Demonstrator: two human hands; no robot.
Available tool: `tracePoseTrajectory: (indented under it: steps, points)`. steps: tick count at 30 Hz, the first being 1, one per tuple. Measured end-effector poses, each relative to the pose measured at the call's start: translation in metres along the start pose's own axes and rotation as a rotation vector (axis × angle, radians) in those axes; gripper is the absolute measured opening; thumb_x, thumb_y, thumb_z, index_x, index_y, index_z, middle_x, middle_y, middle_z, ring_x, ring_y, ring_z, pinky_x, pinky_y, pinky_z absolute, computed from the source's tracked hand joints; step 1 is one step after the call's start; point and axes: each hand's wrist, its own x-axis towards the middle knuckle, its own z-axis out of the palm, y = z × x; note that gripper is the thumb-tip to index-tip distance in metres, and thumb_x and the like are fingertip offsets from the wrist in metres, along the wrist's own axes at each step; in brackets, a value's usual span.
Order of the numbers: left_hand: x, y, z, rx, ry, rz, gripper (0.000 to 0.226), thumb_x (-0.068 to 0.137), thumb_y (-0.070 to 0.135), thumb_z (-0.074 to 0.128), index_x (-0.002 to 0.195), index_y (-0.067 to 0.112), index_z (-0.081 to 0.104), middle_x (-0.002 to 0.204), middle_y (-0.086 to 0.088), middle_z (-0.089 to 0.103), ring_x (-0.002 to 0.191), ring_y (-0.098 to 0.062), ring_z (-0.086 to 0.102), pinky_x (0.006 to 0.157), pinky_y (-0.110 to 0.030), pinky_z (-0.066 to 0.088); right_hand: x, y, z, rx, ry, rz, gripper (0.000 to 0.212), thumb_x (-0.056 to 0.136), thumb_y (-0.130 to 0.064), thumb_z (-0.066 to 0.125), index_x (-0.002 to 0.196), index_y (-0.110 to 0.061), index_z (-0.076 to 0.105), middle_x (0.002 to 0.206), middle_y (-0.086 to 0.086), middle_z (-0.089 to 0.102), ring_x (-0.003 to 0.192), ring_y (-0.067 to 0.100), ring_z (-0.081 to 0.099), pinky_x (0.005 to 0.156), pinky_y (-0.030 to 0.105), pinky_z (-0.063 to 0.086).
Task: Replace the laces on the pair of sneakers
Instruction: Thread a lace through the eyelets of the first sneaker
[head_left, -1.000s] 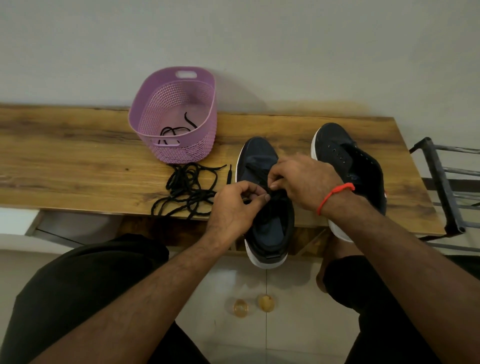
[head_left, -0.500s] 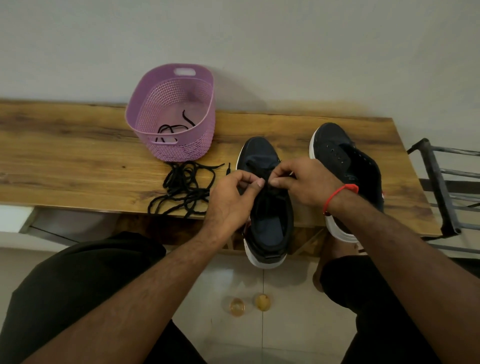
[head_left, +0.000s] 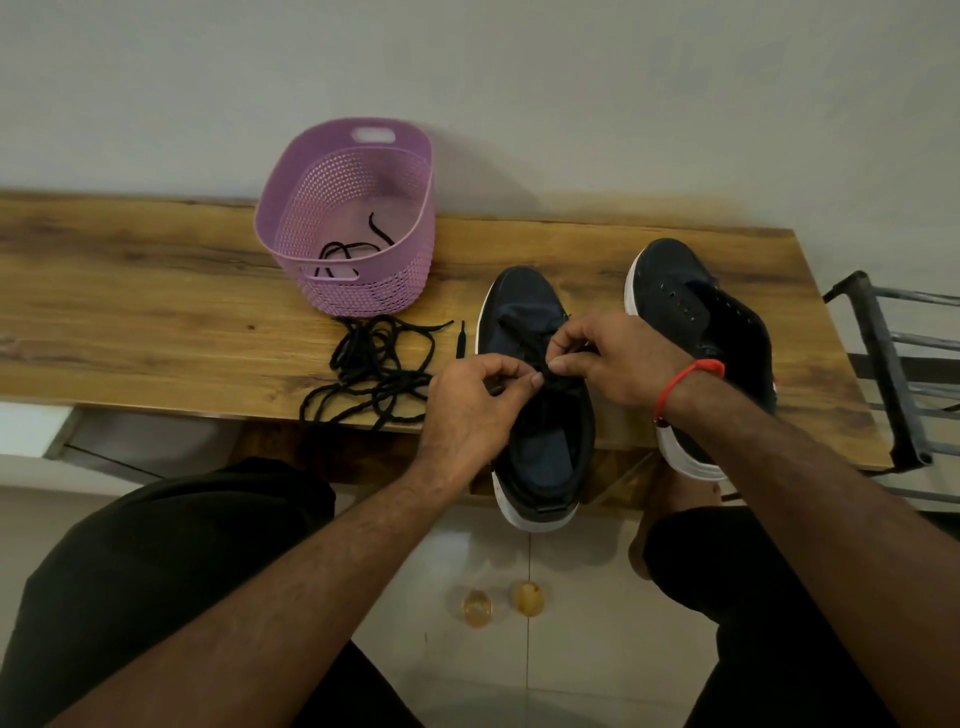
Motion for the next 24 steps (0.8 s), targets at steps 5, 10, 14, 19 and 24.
tracePoseTrajectory:
  steps: [5, 10, 14, 19, 24]
  points:
    - [0.005, 0.003, -0.009, 0.023, -0.035, 0.014, 0.005, 0.091, 0.033, 0.073, 0.093, 0.030, 0.076, 0.086, 0.016, 0.071, 0.089, 0.005, 0.065, 0.070, -0.013, 0.054, -0.001, 0.004, -0.004, 0.082, 0.016, -0.018, 0.011, 0.090, -0.022, 0.071, 0.085, -0.031, 0.069, 0.088, -0.013, 0.067, 0.089, 0.004, 0.061, 0.077, 0.021, 0.048]
    - [0.015, 0.007, -0.020, 0.090, -0.014, -0.004, 0.008, 0.087, 0.035, 0.073, 0.080, 0.031, 0.072, 0.074, 0.015, 0.066, 0.073, 0.006, 0.061, 0.064, -0.018, 0.049, 0.001, 0.009, -0.011, 0.130, 0.003, -0.077, 0.006, 0.090, -0.026, 0.071, 0.094, -0.030, 0.070, 0.089, -0.012, 0.071, 0.086, -0.001, 0.065, 0.075, 0.015, 0.049]
    - [0.013, 0.007, -0.018, 0.062, -0.075, -0.016, 0.014, 0.095, 0.031, 0.063, 0.083, 0.028, 0.069, 0.074, 0.010, 0.065, 0.066, 0.004, 0.059, 0.054, -0.010, 0.044, 0.003, 0.012, -0.008, 0.257, -0.023, -0.066, 0.005, 0.090, -0.027, 0.070, 0.094, -0.028, 0.074, 0.089, -0.013, 0.073, 0.087, -0.002, 0.067, 0.078, 0.015, 0.051]
    - [0.012, 0.011, -0.016, 0.045, -0.108, -0.011, 0.018, 0.100, 0.033, 0.058, 0.090, 0.023, 0.069, 0.077, 0.007, 0.065, 0.067, 0.001, 0.059, 0.053, -0.010, 0.043, 0.004, 0.013, -0.008, 0.270, -0.039, -0.064, 0.008, 0.090, -0.024, 0.070, 0.096, -0.027, 0.075, 0.091, -0.012, 0.074, 0.089, -0.002, 0.067, 0.078, 0.014, 0.052]
    - [0.016, 0.014, -0.035, 0.056, -0.221, -0.053, 0.015, 0.097, 0.036, 0.065, 0.089, 0.024, 0.071, 0.081, 0.006, 0.069, 0.076, -0.007, 0.064, 0.068, -0.022, 0.049, 0.002, 0.013, -0.012, 0.356, -0.015, -0.048, 0.007, 0.089, -0.026, 0.072, 0.095, -0.025, 0.075, 0.088, -0.015, 0.074, 0.083, -0.005, 0.067, 0.068, 0.009, 0.049]
